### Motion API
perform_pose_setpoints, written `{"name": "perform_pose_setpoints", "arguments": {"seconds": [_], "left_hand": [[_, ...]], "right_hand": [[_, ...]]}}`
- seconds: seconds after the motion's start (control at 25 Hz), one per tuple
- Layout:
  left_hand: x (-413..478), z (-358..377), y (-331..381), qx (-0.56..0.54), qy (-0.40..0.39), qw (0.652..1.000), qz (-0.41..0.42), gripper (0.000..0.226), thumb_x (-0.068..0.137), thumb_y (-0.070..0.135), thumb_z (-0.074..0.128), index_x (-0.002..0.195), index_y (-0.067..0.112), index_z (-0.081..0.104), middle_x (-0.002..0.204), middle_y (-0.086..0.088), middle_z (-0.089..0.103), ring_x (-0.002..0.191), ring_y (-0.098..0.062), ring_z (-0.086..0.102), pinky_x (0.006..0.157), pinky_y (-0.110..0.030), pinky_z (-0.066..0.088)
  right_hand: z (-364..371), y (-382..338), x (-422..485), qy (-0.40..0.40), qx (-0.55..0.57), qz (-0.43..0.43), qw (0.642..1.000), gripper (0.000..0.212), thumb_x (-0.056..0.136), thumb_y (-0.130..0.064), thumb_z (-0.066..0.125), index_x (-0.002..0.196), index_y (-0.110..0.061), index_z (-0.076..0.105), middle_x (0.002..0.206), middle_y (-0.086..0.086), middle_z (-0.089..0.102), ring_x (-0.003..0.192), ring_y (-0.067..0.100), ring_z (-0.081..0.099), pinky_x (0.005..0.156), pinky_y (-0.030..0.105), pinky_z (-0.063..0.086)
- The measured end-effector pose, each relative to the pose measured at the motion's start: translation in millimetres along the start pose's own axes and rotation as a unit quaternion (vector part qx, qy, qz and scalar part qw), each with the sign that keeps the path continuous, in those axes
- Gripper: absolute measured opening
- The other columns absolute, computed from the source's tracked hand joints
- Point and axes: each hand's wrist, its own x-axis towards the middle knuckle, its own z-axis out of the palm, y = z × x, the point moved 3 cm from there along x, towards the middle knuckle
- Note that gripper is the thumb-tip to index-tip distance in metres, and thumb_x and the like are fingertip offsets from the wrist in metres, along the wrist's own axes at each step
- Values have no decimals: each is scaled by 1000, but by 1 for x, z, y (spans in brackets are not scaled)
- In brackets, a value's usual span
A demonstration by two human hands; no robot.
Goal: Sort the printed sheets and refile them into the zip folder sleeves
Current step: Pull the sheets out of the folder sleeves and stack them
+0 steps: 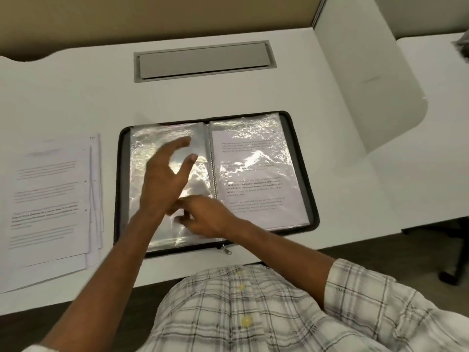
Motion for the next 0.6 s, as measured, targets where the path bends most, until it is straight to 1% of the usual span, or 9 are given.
{"name": "perform_pose_setpoints", "arguments": {"seconds": [0.08, 0.16, 0.2, 0.28, 0.36, 0.4, 0.48, 0.56, 0.6], "left_hand": [[6, 26, -14, 8, -75, 997, -17, 35, 101, 23, 66, 137, 21, 63, 133, 7, 65, 122, -8, 61, 106, -34, 49], [20, 54, -23, 36, -131, 991, -1, 35, 104, 20, 60, 139, 19, 62, 138, 0, 64, 126, -16, 60, 107, -31, 46], [30, 68, -25, 45, -148, 988, 8, 36, 105, 19, 57, 141, 17, 60, 142, -3, 61, 130, -20, 57, 110, -32, 43], [52, 96, -26, 79, -190, 979, 13, 43, 107, 22, 52, 149, 11, 52, 153, -9, 52, 141, -26, 48, 119, -37, 35], [67, 122, -24, 145, -244, 959, 20, 56, 109, 32, 47, 158, 5, 35, 165, -15, 33, 154, -30, 28, 126, -40, 22], [68, 135, -25, 186, -269, 945, 21, 65, 110, 40, 42, 161, 4, 26, 169, -16, 21, 158, -31, 16, 129, -42, 15], [53, 160, -29, 262, -289, 920, 41, 82, 106, 61, 26, 163, 4, 12, 172, -16, 1, 160, -30, -2, 130, -46, 6], [24, 176, -25, 281, -274, 918, 62, 92, 101, 72, 14, 164, 5, 9, 172, -15, -5, 159, -28, -8, 130, -49, 3], [4, 183, -23, 283, -265, 919, 66, 93, 101, 74, 14, 164, 6, 9, 172, -13, -6, 160, -27, -9, 129, -50, 2]], "right_hand": [[-13, 33, -18, 114, -116, -6, 987, 29, 96, -12, 61, 123, -19, 71, 119, 2, 73, 103, 24, 65, 84, 43, 55], [-28, 81, -49, 210, -169, 36, 962, 30, 95, -9, 61, 123, -15, 71, 129, 5, 69, 115, 27, 62, 95, 47, 52], [-35, 105, -66, 235, -196, 64, 950, 32, 97, -10, 61, 128, -13, 68, 138, 8, 64, 124, 29, 58, 103, 48, 49], [-48, 141, -94, 223, -234, 116, 939, 38, 102, -16, 57, 139, -11, 59, 153, 11, 49, 138, 31, 48, 115, 48, 40], [-57, 158, -107, 179, -246, 127, 944, 42, 104, -23, 56, 144, -12, 54, 158, 10, 44, 140, 29, 46, 116, 46, 39], [-60, 161, -108, 163, -251, 120, 947, 42, 104, -26, 56, 144, -13, 55, 156, 8, 47, 137, 28, 49, 114, 45, 42], [-75, 166, -105, 162, -247, 106, 950, 34, 103, -26, 56, 135, -17, 63, 146, 5, 57, 127, 27, 57, 104, 46, 50], [-105, 175, -91, 203, -211, 102, 951, 28, 102, -19, 53, 126, -15, 67, 134, 6, 66, 118, 27, 62, 97, 46, 54], [-123, 181, -81, 228, -184, 111, 950, 27, 102, -14, 53, 124, -12, 67, 130, 7, 67, 116, 27, 63, 99, 43, 53]]}}
